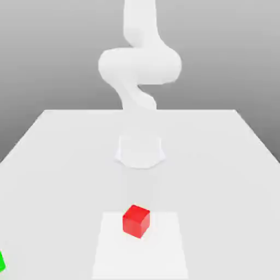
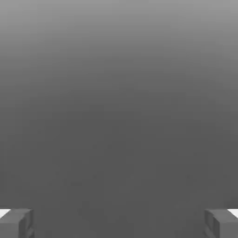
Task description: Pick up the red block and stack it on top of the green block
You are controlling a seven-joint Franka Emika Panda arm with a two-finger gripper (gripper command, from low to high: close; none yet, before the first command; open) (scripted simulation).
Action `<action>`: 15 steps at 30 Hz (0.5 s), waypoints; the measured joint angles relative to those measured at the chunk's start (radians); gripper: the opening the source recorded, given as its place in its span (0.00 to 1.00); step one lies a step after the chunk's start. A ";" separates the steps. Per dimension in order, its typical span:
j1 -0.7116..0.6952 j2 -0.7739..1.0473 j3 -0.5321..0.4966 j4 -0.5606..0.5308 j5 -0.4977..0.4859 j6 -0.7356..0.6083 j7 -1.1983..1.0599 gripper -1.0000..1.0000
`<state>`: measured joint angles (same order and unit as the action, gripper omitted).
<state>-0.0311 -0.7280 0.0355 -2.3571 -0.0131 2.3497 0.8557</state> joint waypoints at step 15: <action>-0.138 0.543 0.111 -0.399 -0.037 0.359 0.367 0.50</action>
<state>-0.1686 -0.1848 0.1463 -2.7559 -0.0498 2.7092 1.2230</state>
